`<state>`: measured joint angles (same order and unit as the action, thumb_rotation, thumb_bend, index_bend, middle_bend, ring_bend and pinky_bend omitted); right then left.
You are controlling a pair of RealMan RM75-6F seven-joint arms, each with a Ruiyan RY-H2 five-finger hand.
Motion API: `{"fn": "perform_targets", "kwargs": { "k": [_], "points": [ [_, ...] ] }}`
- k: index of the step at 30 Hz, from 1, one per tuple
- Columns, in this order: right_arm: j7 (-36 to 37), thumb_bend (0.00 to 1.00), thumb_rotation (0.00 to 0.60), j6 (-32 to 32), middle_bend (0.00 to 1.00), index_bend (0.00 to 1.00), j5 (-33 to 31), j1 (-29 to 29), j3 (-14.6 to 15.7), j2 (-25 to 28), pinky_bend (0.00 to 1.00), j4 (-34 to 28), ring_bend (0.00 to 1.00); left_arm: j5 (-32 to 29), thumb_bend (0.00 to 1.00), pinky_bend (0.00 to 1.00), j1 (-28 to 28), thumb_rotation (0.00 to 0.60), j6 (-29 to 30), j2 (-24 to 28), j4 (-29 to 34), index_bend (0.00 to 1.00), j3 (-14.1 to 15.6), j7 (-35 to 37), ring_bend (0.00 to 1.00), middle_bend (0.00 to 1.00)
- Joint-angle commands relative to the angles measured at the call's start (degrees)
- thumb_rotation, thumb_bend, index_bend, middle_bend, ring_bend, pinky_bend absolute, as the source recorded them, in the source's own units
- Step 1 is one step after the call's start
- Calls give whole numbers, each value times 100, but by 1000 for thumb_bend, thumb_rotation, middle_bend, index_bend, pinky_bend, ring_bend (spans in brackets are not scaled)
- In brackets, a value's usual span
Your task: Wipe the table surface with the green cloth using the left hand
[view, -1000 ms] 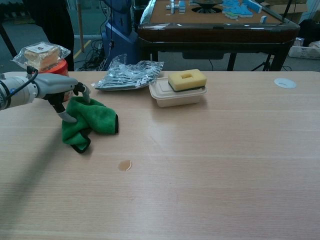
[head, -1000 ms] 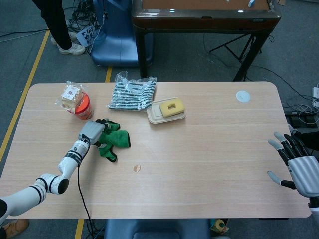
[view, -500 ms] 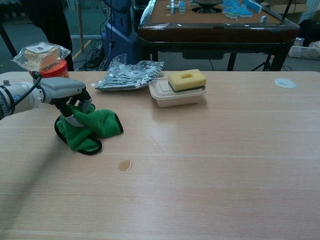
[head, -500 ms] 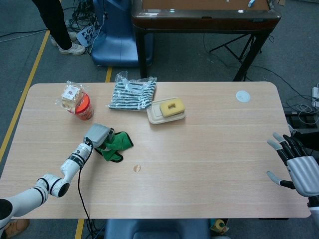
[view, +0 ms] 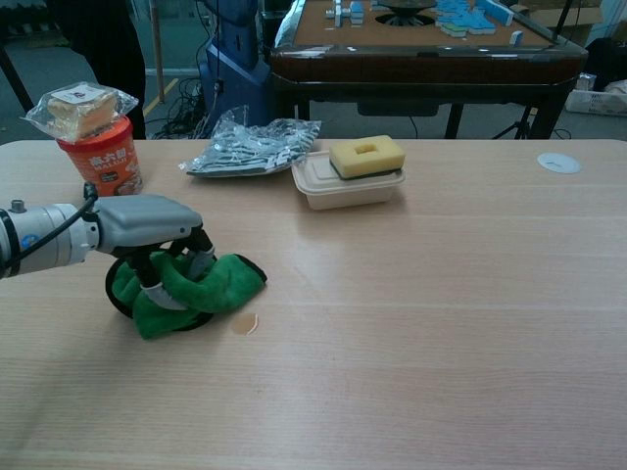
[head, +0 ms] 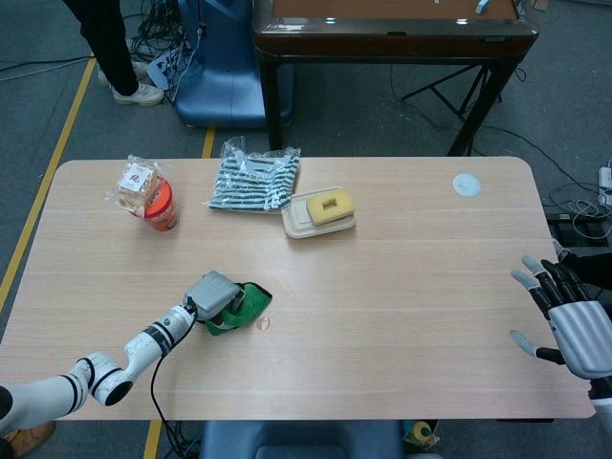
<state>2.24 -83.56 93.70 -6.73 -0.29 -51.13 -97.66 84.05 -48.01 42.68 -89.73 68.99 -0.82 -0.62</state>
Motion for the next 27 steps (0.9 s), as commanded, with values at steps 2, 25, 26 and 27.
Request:
{"fn": "perform_targets", "kwargs": {
  "k": [2,25,26,27],
  "points": [
    [4,294,600,-10,78,86,-3,10,2,2,0,3,0,125,168,946,-57,600,-29,-94,159,606,95,-86,660,640],
    [76,294,600,-121,78,87,37,81,10,16,0,44,0,285,168,939,-226,600,11,-500,216,602,164,-612,657,640],
    [78,294,600,-124,78,87,38,84,10,17,0,42,0,270,168,940,-222,600,28,-522,116,602,152,-660,657,640],
    [77,294,600,-125,78,86,37,85,10,19,0,40,0,247,168,940,-219,600,41,-547,-14,602,137,-722,657,640]
  ]
}}
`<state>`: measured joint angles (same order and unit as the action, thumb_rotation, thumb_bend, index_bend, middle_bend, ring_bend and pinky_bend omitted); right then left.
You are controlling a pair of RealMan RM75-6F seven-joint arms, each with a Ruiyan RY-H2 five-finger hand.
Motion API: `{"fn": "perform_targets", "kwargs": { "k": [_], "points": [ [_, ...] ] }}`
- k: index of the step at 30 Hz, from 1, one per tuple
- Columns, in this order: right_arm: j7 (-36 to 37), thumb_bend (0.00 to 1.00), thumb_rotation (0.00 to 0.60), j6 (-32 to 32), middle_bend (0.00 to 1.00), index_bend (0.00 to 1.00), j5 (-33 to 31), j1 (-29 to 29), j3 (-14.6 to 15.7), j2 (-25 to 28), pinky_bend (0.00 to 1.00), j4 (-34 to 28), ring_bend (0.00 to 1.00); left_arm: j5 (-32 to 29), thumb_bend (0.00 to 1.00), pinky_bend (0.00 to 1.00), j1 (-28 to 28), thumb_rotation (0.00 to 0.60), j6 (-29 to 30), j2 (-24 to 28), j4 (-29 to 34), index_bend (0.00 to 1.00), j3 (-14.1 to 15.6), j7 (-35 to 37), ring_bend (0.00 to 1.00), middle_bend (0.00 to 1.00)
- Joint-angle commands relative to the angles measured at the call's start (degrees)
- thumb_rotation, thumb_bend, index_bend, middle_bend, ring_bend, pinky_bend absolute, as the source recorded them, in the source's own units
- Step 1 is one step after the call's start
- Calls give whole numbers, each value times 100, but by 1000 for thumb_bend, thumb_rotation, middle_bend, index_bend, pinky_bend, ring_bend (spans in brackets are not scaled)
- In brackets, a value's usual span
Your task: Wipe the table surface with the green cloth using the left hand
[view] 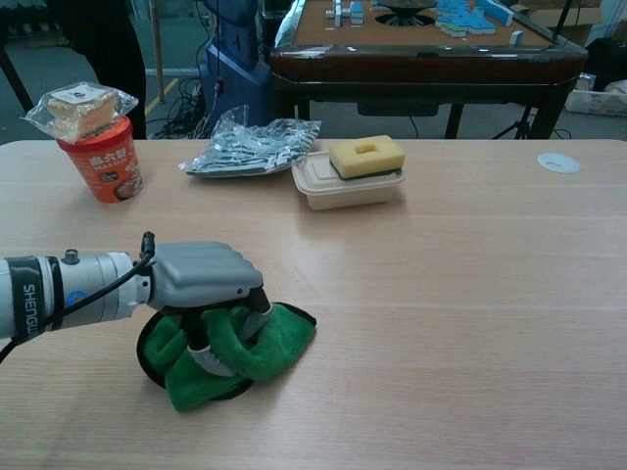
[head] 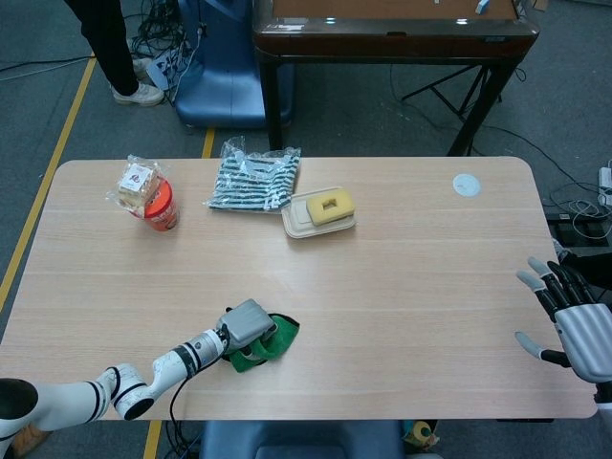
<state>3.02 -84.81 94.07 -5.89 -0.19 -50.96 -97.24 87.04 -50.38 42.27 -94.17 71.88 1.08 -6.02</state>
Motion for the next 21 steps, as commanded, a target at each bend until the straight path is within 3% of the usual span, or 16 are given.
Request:
{"fn": "perform_targets", "kwargs": {
  "k": [1,14,21],
  "points": [
    [-2,294,600,1,78,87,0,2,1,2,0,-3,0,-77,168,940,23,600,87,-119,-395,602,-64,-219,657,640],
    [-43,294,600,8,86,86,28,-10,-11,15,0,-53,0,-573,168,939,106,600,216,-286,-1652,596,-401,-533,654,640],
    [-64,294,600,18,86,86,26,-2,-3,14,0,-69,0,-803,168,939,161,600,177,-347,-1836,597,-519,-487,653,640]
  ]
}}
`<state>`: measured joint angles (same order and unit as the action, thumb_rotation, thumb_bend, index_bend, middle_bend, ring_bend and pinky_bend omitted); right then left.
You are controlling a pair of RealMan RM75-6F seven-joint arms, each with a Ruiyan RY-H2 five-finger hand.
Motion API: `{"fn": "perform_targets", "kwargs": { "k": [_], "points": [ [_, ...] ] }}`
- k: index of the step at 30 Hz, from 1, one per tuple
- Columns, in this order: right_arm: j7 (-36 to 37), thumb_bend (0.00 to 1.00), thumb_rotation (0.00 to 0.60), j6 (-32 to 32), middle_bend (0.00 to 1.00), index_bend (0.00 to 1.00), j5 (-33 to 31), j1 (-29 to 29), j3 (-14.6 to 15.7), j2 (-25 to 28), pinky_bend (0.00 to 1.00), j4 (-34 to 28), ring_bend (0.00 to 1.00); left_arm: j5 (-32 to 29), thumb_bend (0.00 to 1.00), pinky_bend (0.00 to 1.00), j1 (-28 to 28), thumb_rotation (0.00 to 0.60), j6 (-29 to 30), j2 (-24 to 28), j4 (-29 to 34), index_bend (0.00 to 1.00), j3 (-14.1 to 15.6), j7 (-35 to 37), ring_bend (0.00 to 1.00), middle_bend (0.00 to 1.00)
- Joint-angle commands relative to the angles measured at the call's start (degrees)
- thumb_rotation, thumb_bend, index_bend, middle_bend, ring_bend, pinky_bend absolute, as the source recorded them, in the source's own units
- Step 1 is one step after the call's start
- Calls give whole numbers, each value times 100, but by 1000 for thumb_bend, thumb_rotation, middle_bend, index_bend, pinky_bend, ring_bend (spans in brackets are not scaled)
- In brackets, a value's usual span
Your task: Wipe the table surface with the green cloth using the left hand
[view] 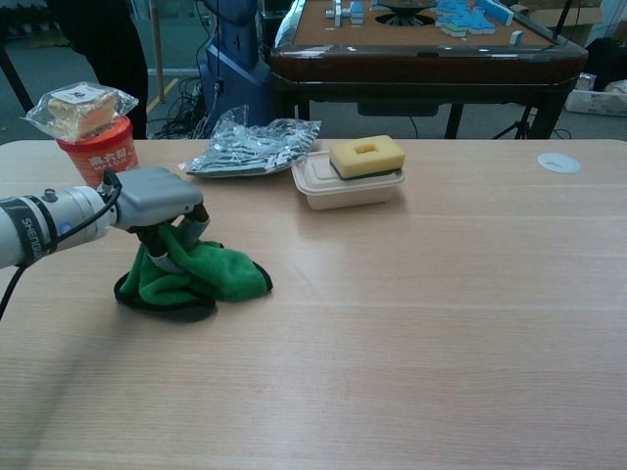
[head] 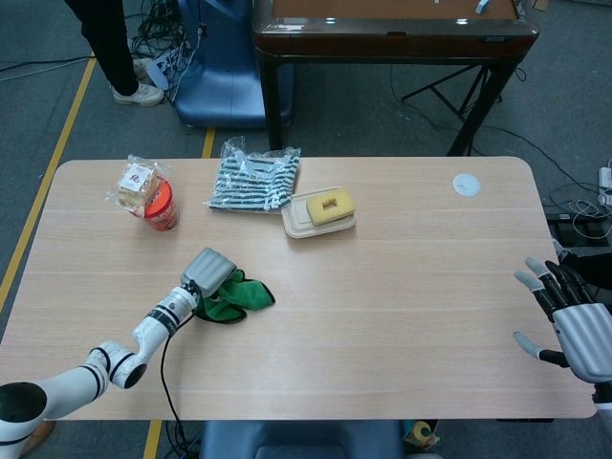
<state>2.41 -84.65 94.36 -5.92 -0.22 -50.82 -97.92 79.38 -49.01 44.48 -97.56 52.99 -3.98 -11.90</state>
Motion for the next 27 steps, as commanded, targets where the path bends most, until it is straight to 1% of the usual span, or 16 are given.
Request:
{"fn": "perform_targets", "kwargs": {
  "k": [1,10,18,23,27],
  "points": [
    [-8,294,600,4,86,86,-5,1,0,1,0,-5,0,-11,167,939,28,600,-54,0,95,598,14,136,653,640],
    [-19,294,600,-2,86,87,-4,3,-8,15,0,-41,0,471,168,939,-14,600,-102,49,739,600,419,222,653,640],
    [3,294,600,-62,86,86,7,46,2,29,0,-31,0,856,168,940,-60,600,-105,212,1622,600,730,174,653,640],
    [24,294,600,-82,86,87,37,56,11,21,0,-16,0,963,168,940,-94,600,-210,357,2206,600,872,155,653,640],
    [47,294,600,-113,86,87,45,69,7,17,0,0,0,989,167,940,-123,600,-275,519,2612,600,924,124,653,640]
  ]
}}
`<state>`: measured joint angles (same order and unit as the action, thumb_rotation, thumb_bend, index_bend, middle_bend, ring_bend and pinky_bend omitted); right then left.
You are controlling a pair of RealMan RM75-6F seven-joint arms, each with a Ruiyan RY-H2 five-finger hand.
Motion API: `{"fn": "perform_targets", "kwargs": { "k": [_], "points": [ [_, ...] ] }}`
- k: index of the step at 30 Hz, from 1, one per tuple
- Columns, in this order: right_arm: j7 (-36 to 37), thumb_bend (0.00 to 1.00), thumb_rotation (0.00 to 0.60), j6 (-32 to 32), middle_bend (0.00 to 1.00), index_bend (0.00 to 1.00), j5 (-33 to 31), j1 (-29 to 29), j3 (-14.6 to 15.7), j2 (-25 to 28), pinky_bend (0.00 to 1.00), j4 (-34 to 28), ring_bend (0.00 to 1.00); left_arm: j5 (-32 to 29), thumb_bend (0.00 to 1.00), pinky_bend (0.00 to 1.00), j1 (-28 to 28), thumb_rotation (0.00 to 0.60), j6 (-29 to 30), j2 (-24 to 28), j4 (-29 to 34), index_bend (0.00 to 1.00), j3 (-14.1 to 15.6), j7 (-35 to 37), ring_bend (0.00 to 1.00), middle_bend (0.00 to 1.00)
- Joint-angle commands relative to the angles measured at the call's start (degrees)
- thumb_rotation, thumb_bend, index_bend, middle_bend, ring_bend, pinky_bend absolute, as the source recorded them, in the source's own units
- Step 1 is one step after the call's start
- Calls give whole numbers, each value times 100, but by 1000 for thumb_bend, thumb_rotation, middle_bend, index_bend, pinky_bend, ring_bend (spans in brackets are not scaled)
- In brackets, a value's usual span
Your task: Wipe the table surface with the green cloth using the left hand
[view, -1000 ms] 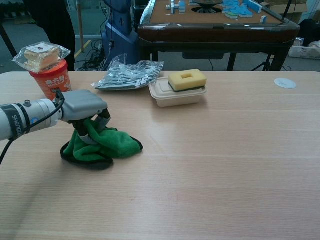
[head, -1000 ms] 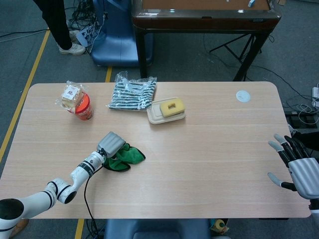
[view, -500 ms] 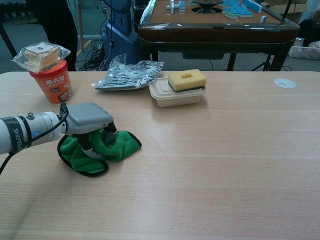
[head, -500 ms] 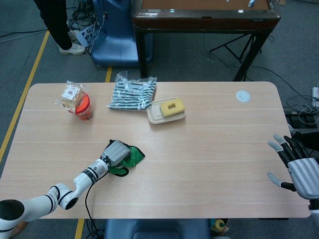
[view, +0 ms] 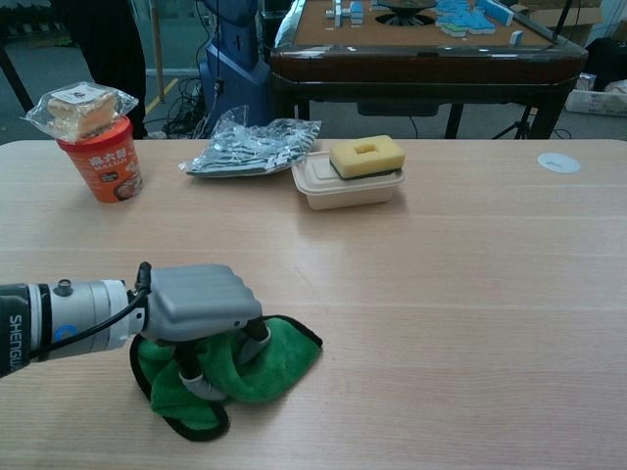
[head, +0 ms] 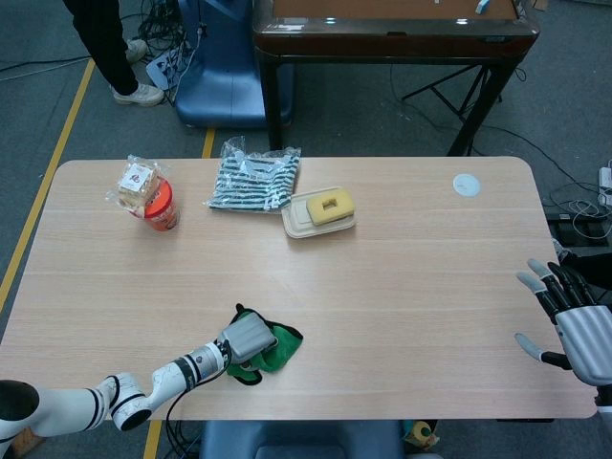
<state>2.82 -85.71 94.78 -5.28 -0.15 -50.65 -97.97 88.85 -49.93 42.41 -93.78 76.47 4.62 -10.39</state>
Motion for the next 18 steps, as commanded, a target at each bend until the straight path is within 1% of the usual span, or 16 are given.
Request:
{"fn": "perform_targets", "kwargs": {
  "k": [1,4,10,13,18],
  "points": [
    [8,294,600,-12,86,87,6,7,0,-1,0,8,0,28,167,939,-38,600,-73,190,352,600,54,-39,653,640],
    [26,294,600,-31,86,87,17,16,1,-5,0,20,0,-26,168,940,-39,600,15,339,575,600,-50,-106,653,640],
    [67,294,600,-77,86,87,67,31,10,-12,0,44,0,-313,167,939,11,600,353,588,712,600,-469,-101,652,640],
    [83,294,600,-100,86,86,85,44,17,-8,0,55,0,-509,168,940,50,600,551,667,621,600,-723,-30,652,640],
    [107,294,600,-127,86,86,104,56,20,-6,0,65,0,-916,168,939,93,600,776,701,287,604,-1136,107,650,640]
  ]
}}
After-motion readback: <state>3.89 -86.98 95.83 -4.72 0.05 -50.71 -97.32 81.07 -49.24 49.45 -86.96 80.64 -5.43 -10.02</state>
